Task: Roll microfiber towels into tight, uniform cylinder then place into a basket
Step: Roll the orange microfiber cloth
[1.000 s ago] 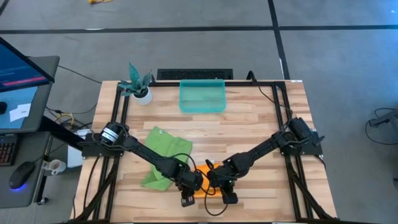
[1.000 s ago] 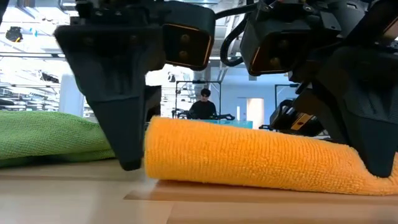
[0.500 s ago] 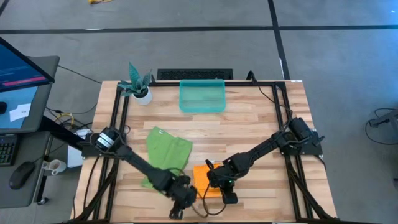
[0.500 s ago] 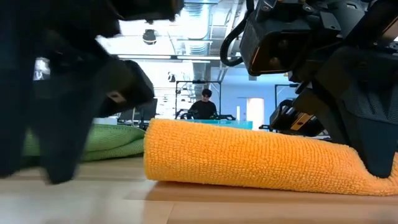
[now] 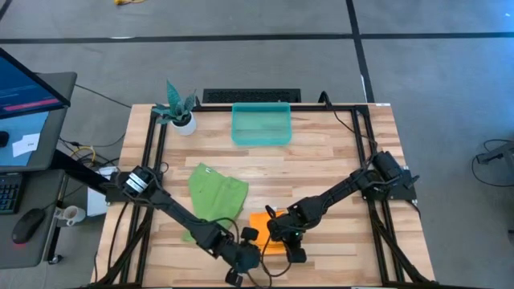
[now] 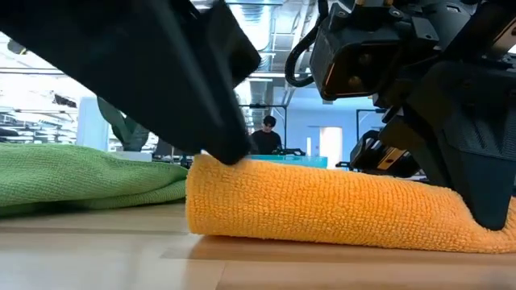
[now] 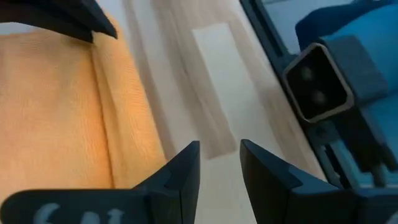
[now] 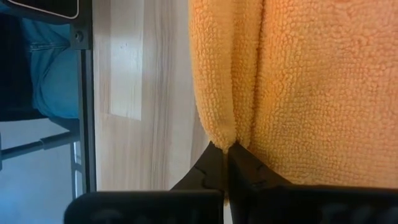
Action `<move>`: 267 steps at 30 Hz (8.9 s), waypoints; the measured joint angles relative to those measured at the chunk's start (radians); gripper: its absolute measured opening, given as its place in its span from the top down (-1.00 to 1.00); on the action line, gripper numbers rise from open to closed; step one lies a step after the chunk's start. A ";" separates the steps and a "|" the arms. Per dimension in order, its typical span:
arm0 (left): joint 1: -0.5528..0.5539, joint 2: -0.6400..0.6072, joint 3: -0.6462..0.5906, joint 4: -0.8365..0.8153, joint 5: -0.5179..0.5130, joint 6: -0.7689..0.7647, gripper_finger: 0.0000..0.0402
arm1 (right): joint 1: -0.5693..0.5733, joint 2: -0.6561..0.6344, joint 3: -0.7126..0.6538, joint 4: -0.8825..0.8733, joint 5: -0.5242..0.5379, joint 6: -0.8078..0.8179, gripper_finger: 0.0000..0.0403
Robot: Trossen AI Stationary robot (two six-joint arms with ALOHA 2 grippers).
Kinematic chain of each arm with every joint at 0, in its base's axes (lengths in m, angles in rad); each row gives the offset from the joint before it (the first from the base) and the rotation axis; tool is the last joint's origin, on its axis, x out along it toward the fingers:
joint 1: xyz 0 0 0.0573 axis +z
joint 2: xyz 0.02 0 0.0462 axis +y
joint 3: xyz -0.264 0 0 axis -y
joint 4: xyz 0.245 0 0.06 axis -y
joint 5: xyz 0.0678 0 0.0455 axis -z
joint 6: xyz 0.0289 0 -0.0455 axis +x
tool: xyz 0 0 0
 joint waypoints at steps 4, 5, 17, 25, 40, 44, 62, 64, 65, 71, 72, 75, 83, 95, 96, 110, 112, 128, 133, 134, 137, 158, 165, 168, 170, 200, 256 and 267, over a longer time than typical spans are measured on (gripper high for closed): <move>0.021 0.027 -0.001 -0.002 0.024 0.013 0.47 | 0.000 0.000 0.001 -0.004 -0.005 0.000 0.91; 0.026 0.030 -0.001 -0.010 0.024 0.016 0.47 | 0.000 0.000 0.001 -0.004 -0.007 0.001 0.92; 0.040 0.029 -0.001 -0.006 -0.003 0.017 0.47 | 0.000 0.000 0.001 -0.007 -0.009 0.002 0.94; 0.042 0.028 -0.001 -0.009 -0.076 0.012 0.47 | 0.000 0.000 0.001 -0.008 -0.009 0.002 0.92; 0.051 0.027 -0.001 -0.095 -0.247 -0.002 0.47 | -0.002 0.000 0.001 -0.010 -0.008 0.003 0.94; 0.059 0.028 -0.001 -0.099 -0.246 -0.027 0.47 | -0.002 0.000 0.001 -0.010 -0.008 0.003 0.91; 0.094 0.066 0.003 -0.114 -0.216 -0.254 0.47 | -0.018 0.001 0.001 -0.008 -0.013 0.063 0.50; 0.094 0.067 0.003 -0.120 -0.215 -0.280 0.47 | -0.018 0.000 0.002 -0.008 -0.020 0.064 0.40; 0.094 0.067 0.003 -0.125 -0.214 -0.295 0.47 | -0.019 0.000 0.002 -0.011 -0.026 0.073 0.36; 0.097 0.067 0.002 -0.131 -0.175 -0.398 0.47 | -0.035 -0.001 0.017 -0.084 -0.059 0.114 0.24; 0.097 0.067 0.002 -0.132 -0.175 -0.412 0.47 | -0.035 0.000 0.023 -0.102 -0.057 0.107 0.25; 0.097 0.068 0.002 -0.129 -0.173 -0.442 0.47 | -0.033 -0.010 0.038 -0.174 -0.043 0.066 0.27; 0.097 0.069 0.001 -0.127 -0.174 -0.457 0.47 | -0.031 -0.155 0.037 -0.332 0.095 0.045 0.34; 0.096 0.069 0.000 -0.124 -0.184 -0.454 0.47 | 0.165 -0.347 -0.182 0.116 0.490 -0.025 0.34; 0.096 0.069 0.000 -0.123 -0.185 -0.454 0.47 | 0.185 -0.343 -0.206 0.180 0.490 -0.025 0.34; 0.096 0.069 -0.001 -0.114 -0.187 -0.503 0.47 | 0.254 -0.167 -0.244 0.392 0.540 0.034 0.55; 0.096 0.069 -0.001 -0.114 -0.187 -0.508 0.47 | 0.237 -0.158 -0.244 0.390 0.539 0.055 0.62; 0.094 0.069 -0.001 -0.112 -0.204 -0.491 0.47 | 0.168 -0.158 -0.243 0.281 0.633 0.179 0.94; 0.094 0.069 -0.001 -0.111 -0.205 -0.488 0.47 | 0.161 -0.159 -0.243 0.252 0.640 0.247 0.90; 0.094 0.069 -0.001 -0.111 -0.205 -0.486 0.47 | 0.156 -0.159 -0.243 0.242 0.641 0.265 0.90; 0.094 0.069 -0.001 -0.110 -0.206 -0.473 0.47 | 0.138 -0.159 -0.242 0.215 0.642 0.317 0.92; 0.048 -0.003 -0.006 -0.176 -0.388 -0.374 0.47 | 0.024 -0.161 -0.242 0.208 0.520 0.376 0.92; 0.005 -0.009 -0.005 -0.058 -0.583 -0.148 0.47 | -0.007 -0.161 -0.242 0.210 0.506 0.388 0.93; 0.006 -0.009 -0.032 0.065 -0.593 -0.066 0.48 | -0.014 -0.161 -0.242 0.211 0.506 0.388 0.92; 0.015 -0.008 -0.059 0.141 -0.569 -0.022 0.51 | -0.013 -0.161 -0.242 0.212 0.505 0.387 0.93; 0.204 -0.012 -0.236 0.241 -0.343 -0.123 1.00 | -0.014 -0.158 -0.242 0.216 0.482 0.373 0.86; 0.155 -0.012 -0.240 0.181 -0.252 0.101 1.00 | 0.307 -0.190 -0.184 0.281 1.054 -0.146 0.51; 0.152 -0.012 -0.240 0.182 -0.191 0.097 1.00 | 0.279 -0.028 -0.094 0.217 1.059 -0.293 -0.08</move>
